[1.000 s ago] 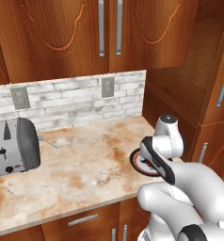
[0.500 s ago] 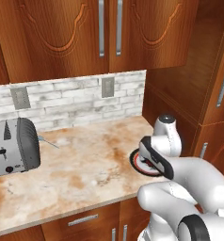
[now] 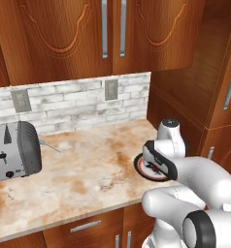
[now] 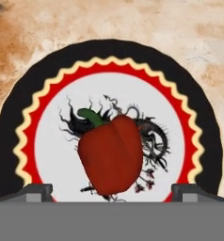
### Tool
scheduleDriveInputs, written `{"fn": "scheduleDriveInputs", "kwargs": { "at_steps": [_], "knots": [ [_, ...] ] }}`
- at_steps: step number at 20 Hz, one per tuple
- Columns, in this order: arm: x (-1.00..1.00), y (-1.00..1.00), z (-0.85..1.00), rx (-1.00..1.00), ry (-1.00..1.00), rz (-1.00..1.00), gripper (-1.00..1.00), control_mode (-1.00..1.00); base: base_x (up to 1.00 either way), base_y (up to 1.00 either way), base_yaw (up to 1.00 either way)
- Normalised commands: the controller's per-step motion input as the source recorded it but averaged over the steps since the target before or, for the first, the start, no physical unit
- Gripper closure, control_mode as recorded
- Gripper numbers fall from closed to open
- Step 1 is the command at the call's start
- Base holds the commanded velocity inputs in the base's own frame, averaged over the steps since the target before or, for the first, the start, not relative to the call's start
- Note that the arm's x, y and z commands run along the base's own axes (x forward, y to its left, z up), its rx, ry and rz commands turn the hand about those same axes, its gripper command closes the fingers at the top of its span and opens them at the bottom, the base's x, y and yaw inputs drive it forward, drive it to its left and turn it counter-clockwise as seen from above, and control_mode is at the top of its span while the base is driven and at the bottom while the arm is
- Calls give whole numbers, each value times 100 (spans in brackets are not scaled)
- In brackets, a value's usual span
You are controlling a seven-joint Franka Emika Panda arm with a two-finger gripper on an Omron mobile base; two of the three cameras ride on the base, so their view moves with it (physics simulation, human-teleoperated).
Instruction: Pick the bell pepper from the counter and place it in the microwave. Then turn on the microwave.
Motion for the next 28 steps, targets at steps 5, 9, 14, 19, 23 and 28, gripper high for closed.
{"fn": "scheduleDriveInputs", "kwargs": {
  "at_steps": [5, 9, 14, 19, 23, 28],
  "knots": [
    [0, 1, -24, 0, 0, 2, -100, -100, 0, 0, 0],
    [0, 1, -22, 0, 0, 1, -100, -100, 0, 0, 0],
    [0, 2, -23, 0, 0, 2, -100, -100, 0, 0, 0],
    [0, 3, -23, 0, 0, 1, -100, -100, 0, 0, 0],
    [0, 0, -19, 0, 0, 1, -100, -100, 0, 0, 0],
    [0, 0, -17, 0, 0, 0, -100, -100, 0, 0, 0]
  ]
}}
